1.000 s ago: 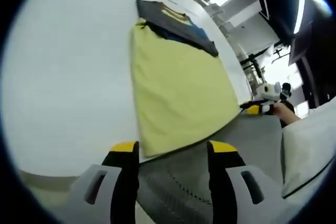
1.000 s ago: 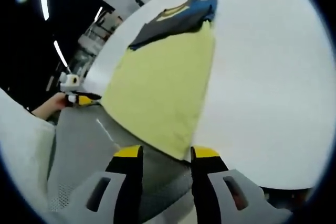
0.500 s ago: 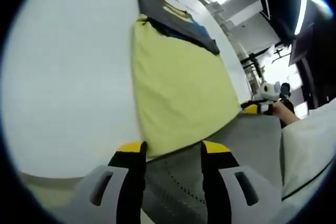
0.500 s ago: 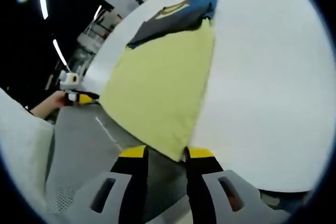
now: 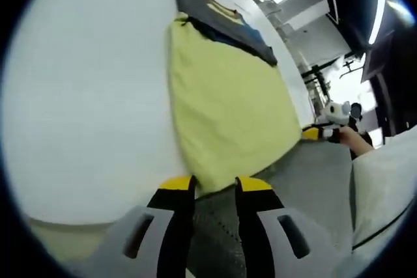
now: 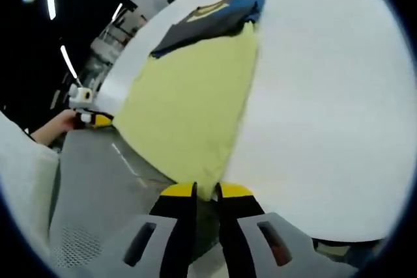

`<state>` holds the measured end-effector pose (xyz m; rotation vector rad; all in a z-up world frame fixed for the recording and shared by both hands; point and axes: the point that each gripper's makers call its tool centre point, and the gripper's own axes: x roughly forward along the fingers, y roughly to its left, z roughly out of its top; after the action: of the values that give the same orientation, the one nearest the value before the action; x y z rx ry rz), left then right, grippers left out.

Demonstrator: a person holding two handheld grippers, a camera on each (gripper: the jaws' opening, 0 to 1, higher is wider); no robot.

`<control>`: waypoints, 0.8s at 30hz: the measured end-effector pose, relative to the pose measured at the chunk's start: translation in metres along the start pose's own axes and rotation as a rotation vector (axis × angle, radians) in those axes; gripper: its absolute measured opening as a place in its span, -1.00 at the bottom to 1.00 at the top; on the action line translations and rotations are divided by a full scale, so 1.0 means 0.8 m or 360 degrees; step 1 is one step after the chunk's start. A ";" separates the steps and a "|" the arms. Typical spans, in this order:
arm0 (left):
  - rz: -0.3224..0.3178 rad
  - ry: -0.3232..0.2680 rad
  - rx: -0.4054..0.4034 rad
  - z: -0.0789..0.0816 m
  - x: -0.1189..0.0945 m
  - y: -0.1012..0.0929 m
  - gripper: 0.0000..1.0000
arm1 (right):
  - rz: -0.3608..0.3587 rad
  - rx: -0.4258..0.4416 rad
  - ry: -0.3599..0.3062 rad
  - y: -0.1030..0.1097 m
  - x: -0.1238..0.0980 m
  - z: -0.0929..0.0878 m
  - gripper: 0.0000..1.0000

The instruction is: Fold the garment on the visible template until the final outline fits inside the template.

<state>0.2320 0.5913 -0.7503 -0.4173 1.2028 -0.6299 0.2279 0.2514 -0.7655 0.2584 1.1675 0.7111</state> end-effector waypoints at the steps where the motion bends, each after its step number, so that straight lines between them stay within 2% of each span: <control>1: 0.0007 -0.0001 -0.0001 0.000 0.000 0.002 -0.62 | -0.0005 0.0002 0.0000 -0.001 0.000 0.000 -0.80; 8: 0.0085 0.0003 -0.0029 -0.002 0.000 0.012 -0.84 | -0.0005 -0.0022 -0.0016 -0.001 0.003 0.002 -0.85; 18: 0.0121 0.0019 -0.0031 -0.003 0.000 0.018 -0.92 | -0.0035 -0.0038 0.0003 -0.004 0.004 0.001 -0.92; 24: 0.0158 0.0015 -0.0047 -0.004 -0.004 0.024 -0.97 | -0.0046 0.0002 0.0004 -0.005 0.004 0.001 -0.93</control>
<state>0.2324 0.6079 -0.7609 -0.3772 1.2357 -0.5295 0.2310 0.2506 -0.7695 0.2415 1.1717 0.6853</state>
